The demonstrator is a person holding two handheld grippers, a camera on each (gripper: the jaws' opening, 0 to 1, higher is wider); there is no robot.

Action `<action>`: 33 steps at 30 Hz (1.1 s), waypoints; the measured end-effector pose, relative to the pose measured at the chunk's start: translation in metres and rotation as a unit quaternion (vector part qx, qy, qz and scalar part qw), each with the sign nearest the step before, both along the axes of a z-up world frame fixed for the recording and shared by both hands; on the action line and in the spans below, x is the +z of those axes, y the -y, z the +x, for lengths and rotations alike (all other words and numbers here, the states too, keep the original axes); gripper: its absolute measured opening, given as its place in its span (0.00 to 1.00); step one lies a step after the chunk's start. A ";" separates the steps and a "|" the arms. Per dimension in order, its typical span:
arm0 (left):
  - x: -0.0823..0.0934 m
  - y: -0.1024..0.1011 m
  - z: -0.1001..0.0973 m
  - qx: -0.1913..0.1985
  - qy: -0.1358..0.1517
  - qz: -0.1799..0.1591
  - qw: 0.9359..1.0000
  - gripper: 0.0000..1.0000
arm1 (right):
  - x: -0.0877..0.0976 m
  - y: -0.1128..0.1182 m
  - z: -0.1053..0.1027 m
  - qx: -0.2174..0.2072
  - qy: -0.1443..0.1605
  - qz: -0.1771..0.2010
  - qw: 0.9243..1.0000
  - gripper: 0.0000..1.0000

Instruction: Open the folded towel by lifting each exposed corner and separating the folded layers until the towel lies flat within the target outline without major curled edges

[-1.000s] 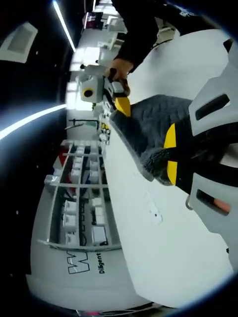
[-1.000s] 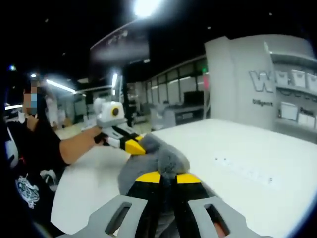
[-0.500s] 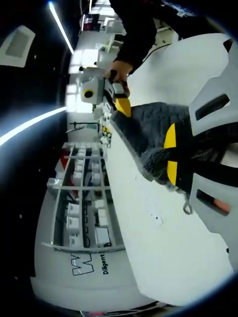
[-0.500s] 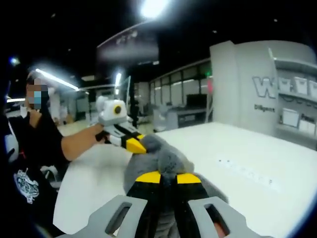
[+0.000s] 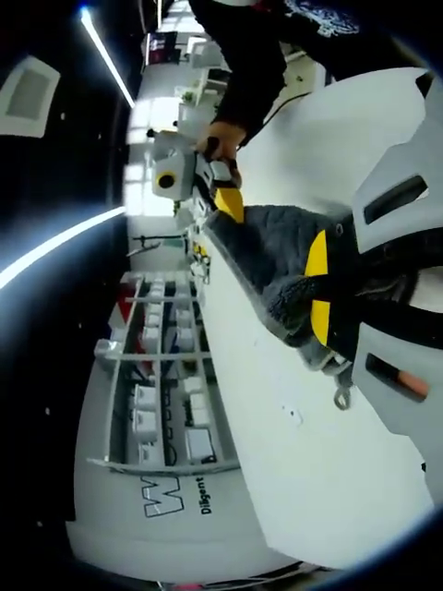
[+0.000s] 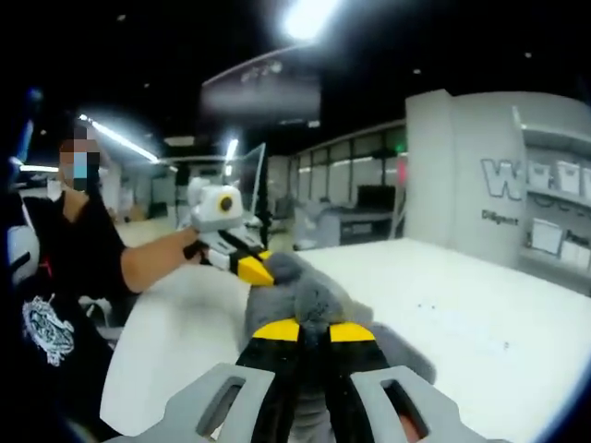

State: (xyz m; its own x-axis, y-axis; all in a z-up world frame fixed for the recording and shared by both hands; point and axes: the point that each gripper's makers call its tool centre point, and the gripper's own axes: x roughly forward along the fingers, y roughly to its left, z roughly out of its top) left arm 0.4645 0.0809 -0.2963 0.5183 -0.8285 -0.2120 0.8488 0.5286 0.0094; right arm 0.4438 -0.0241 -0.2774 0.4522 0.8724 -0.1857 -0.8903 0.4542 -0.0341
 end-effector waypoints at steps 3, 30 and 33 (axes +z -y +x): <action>-0.002 0.000 -0.010 -0.004 0.001 -0.001 1.000 0.04 | -0.001 -0.001 -0.009 0.004 0.007 0.000 1.000 0.02; -0.028 0.000 -0.071 -0.033 0.016 0.000 0.999 0.05 | -0.027 -0.002 -0.065 0.032 0.031 -0.018 0.999 0.02; -0.032 0.000 -0.076 -0.034 0.014 -0.002 0.999 0.05 | -0.030 -0.003 -0.071 0.036 0.034 -0.023 0.999 0.02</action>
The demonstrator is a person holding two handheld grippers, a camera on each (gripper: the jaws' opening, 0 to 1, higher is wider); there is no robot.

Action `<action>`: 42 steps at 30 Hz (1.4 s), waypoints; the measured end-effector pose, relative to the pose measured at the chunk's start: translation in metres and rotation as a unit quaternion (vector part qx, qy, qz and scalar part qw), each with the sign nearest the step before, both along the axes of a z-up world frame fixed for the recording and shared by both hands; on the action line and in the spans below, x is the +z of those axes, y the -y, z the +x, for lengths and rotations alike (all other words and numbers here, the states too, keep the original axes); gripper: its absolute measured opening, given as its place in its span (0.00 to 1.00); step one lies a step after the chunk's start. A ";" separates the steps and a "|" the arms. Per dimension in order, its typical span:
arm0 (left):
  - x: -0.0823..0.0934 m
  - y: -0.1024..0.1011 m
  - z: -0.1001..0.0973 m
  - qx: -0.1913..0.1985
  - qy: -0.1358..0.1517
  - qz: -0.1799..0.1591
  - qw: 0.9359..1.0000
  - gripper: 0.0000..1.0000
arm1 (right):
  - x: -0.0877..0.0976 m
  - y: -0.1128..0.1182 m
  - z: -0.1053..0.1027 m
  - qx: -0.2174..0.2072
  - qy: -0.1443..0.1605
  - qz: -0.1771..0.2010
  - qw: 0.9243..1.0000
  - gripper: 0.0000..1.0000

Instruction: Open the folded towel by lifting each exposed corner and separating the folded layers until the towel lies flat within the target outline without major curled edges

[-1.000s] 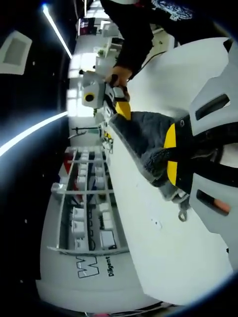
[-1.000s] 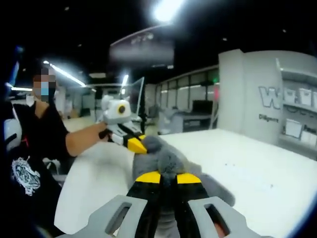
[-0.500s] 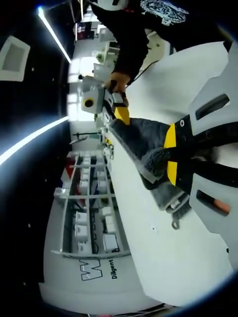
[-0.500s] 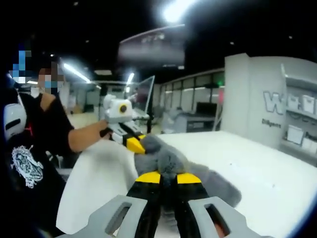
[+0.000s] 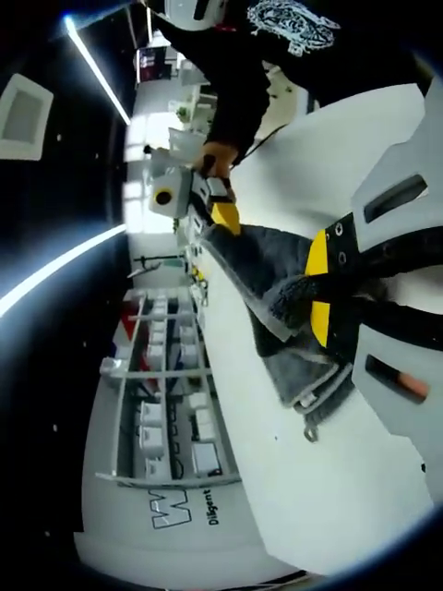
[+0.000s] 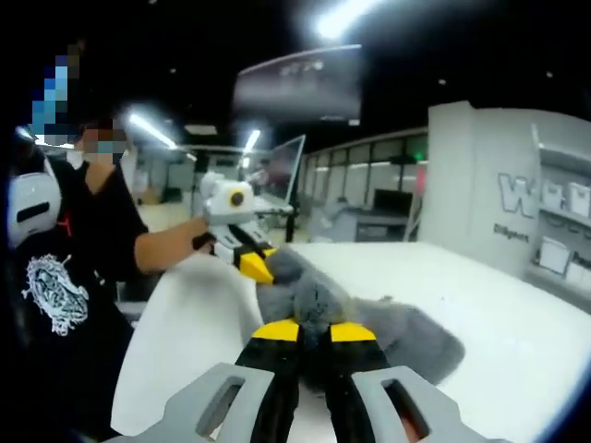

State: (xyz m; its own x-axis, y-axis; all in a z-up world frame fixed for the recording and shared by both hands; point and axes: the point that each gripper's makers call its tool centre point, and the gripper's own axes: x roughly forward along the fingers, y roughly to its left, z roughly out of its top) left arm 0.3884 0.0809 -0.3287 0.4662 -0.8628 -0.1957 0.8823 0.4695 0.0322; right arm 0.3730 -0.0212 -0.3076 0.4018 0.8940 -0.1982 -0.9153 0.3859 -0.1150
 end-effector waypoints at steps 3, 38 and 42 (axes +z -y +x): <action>-0.004 0.000 -0.006 -0.003 0.000 0.003 1.000 0.05 | -0.003 0.000 -0.004 0.003 0.001 -0.002 1.000 0.02; -0.002 -0.006 -0.042 -0.012 0.007 -0.013 1.000 0.05 | -0.033 0.006 -0.039 0.021 0.003 -0.005 1.000 0.05; -0.008 -0.004 -0.048 -0.022 0.002 -0.008 1.000 0.04 | -0.038 0.006 -0.046 0.025 0.000 -0.012 1.000 0.07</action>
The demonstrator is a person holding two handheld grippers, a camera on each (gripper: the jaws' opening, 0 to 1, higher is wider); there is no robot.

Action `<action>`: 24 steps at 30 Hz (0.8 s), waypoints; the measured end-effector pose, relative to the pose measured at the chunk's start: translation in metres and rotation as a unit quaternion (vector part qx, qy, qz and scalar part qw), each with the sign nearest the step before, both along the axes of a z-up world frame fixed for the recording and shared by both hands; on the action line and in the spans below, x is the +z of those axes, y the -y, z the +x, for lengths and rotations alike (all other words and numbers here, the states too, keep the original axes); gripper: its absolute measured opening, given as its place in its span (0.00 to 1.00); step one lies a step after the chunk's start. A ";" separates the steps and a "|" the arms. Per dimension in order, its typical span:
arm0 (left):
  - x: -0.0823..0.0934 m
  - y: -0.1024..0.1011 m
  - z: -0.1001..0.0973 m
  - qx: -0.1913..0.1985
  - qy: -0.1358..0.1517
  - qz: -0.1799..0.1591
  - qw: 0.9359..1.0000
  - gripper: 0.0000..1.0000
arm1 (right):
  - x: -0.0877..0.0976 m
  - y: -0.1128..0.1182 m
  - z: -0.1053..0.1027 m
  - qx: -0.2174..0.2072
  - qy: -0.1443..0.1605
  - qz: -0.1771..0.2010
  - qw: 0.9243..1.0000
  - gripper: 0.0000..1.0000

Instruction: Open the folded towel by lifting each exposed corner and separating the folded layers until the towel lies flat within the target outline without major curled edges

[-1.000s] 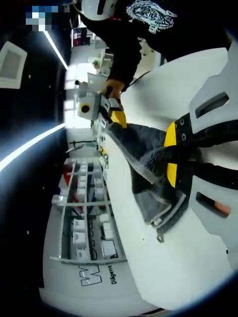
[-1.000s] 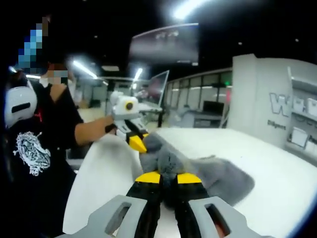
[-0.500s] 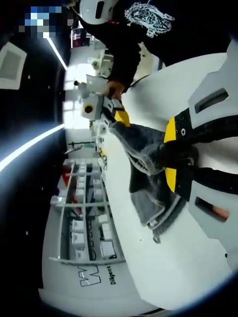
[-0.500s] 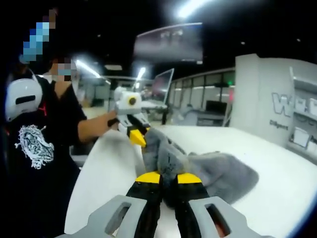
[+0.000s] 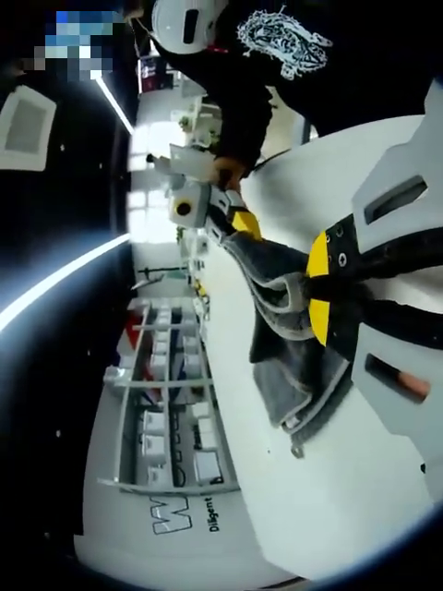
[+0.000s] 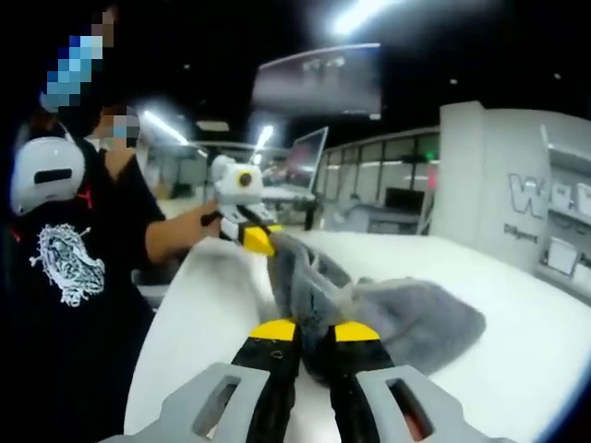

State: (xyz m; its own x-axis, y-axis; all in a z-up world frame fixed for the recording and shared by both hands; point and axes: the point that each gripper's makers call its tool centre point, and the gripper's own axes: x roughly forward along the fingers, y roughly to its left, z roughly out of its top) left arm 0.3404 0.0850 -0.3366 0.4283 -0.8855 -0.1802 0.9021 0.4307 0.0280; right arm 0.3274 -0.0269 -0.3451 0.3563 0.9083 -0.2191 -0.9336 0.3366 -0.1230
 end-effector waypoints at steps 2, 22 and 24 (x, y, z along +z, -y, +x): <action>-0.004 0.001 -0.004 -0.007 -0.002 0.006 1.000 0.04 | -0.004 0.000 -0.004 0.003 -0.002 -0.011 1.000 0.08; -0.033 0.001 -0.033 -0.047 -0.021 0.047 0.998 0.04 | -0.020 0.008 -0.035 0.021 -0.008 -0.042 0.999 0.11; -0.036 0.000 -0.035 -0.048 -0.024 0.051 0.997 0.04 | -0.021 0.009 -0.039 0.026 -0.010 -0.045 0.999 0.13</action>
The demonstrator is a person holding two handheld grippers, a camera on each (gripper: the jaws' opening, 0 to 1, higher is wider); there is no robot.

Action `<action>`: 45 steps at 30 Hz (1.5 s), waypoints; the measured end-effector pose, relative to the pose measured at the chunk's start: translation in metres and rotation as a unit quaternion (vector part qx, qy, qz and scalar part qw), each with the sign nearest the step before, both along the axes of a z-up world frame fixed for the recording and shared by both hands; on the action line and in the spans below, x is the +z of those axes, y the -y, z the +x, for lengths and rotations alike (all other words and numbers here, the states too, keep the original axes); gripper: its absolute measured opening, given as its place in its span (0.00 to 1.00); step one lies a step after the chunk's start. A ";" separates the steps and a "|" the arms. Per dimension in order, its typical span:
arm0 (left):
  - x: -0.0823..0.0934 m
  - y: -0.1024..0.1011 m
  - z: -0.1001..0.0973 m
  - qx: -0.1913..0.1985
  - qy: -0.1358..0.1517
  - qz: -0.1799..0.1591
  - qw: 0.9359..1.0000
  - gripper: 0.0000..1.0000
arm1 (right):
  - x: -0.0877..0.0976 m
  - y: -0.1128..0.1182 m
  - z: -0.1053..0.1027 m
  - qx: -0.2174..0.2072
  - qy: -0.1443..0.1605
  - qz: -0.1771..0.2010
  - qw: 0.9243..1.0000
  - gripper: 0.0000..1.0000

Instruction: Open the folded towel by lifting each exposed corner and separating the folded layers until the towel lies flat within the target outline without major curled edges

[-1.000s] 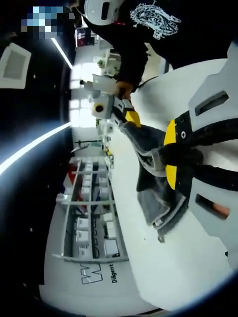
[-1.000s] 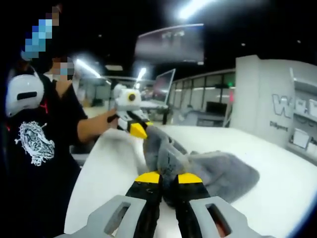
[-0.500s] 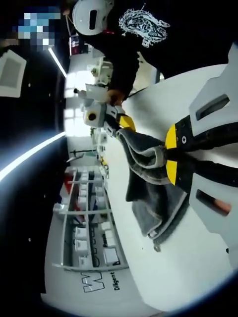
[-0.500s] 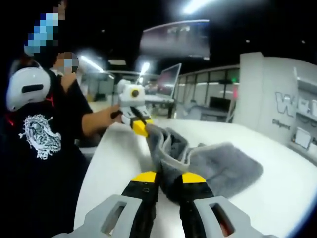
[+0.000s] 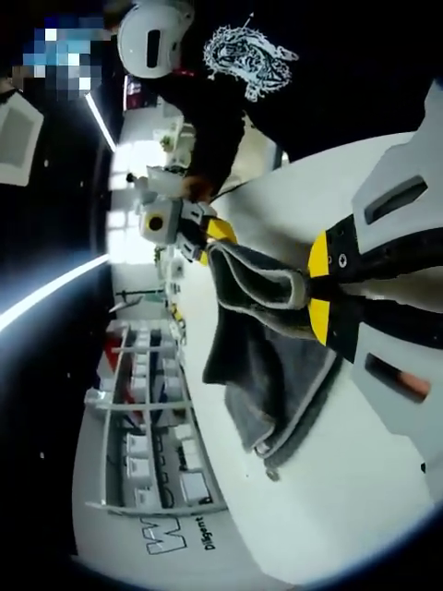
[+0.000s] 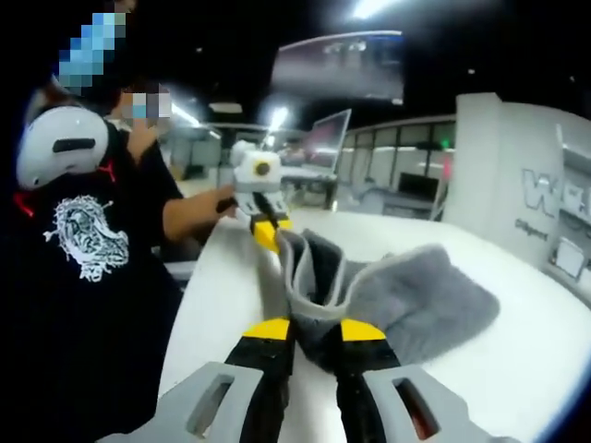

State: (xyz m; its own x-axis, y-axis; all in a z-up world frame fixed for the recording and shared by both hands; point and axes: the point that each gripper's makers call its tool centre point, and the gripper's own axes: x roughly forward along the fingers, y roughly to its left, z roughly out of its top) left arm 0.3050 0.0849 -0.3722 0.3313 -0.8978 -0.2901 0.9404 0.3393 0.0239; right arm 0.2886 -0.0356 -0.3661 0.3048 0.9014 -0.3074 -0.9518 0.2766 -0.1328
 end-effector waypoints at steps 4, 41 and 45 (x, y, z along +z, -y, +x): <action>-0.012 0.000 -0.010 -0.016 -0.007 0.028 0.999 0.04 | 0.002 0.002 -0.008 0.011 0.003 -0.005 1.000 0.15; 0.011 -0.019 -0.016 -0.009 0.008 0.028 1.000 0.11 | -0.018 0.003 -0.033 0.057 -0.005 -0.050 0.997 0.17; 0.012 -0.020 -0.013 -0.002 0.013 0.028 1.000 0.15 | -0.018 0.004 -0.035 0.064 -0.006 -0.049 0.997 0.18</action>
State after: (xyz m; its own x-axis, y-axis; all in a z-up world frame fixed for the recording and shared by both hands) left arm 0.2916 0.1052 -0.3606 0.3349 -0.8820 -0.3314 0.9409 0.3320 0.0671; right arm 0.2533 -0.0395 -0.3842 0.1852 0.8983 -0.3984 -0.9801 0.1397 -0.1407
